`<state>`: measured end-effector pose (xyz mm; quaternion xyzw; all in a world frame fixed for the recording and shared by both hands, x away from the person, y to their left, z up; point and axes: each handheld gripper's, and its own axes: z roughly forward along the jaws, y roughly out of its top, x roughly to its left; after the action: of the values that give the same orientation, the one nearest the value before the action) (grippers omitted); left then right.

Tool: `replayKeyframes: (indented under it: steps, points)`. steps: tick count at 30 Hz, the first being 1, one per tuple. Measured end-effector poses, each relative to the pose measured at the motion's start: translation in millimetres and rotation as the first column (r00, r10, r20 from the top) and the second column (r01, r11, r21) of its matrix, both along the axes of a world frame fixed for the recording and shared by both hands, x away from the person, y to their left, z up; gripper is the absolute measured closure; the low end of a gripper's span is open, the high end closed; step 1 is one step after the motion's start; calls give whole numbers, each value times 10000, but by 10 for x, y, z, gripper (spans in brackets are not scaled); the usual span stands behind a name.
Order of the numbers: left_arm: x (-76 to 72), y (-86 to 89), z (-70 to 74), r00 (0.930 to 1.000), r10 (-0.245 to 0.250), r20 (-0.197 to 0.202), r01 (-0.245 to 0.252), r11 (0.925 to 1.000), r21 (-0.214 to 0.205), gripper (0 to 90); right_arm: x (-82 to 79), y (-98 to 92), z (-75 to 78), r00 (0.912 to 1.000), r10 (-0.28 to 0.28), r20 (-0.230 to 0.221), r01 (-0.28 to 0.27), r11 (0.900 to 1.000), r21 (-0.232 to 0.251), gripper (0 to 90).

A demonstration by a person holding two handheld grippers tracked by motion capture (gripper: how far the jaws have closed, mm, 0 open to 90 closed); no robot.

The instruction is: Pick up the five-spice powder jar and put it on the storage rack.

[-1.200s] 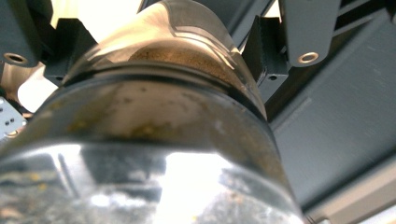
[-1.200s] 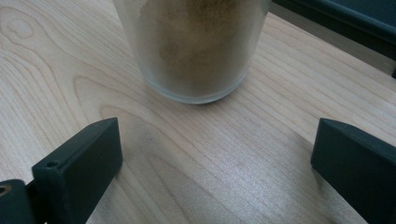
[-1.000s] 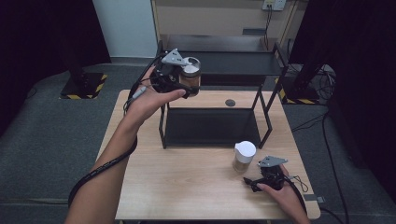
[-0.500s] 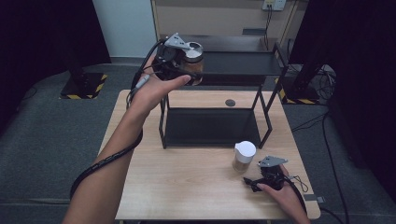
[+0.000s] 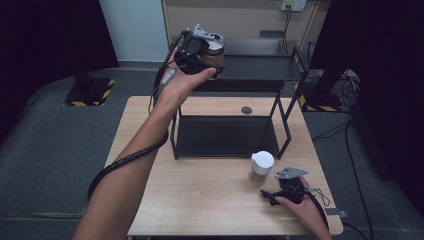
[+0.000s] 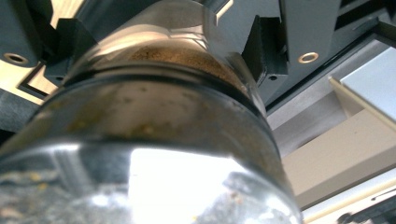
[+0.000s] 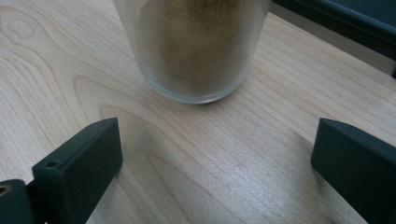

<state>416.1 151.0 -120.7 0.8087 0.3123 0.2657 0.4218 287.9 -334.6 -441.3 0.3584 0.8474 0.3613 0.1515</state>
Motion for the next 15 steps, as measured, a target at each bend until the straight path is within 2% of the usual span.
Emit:
replayKeyframes:
  steps: [5, 8, 11, 15]
  points:
    - [93, -9, -33, 9984, 523, -206, -534, 9967, -603, 297, 0, -3, 1, 10000, 19, 2, -19, 10000, 6, 31]
    - [157, -74, -58, 9967, 762, -293, -773, 9962, -408, 298, 1, -4, 1, 10000, 29, 8, -29, 10000, 2, 31]
    - [220, -80, -102, 9953, 870, -432, -894, 9944, -566, 297, 1, -4, 1, 10000, 29, 8, -29, 10000, 3, 31]
    - [299, -118, -149, 9923, 1091, -577, -1123, 9922, -543, 298, 1, -4, 1, 10000, 28, 9, -28, 10000, 1, 31]
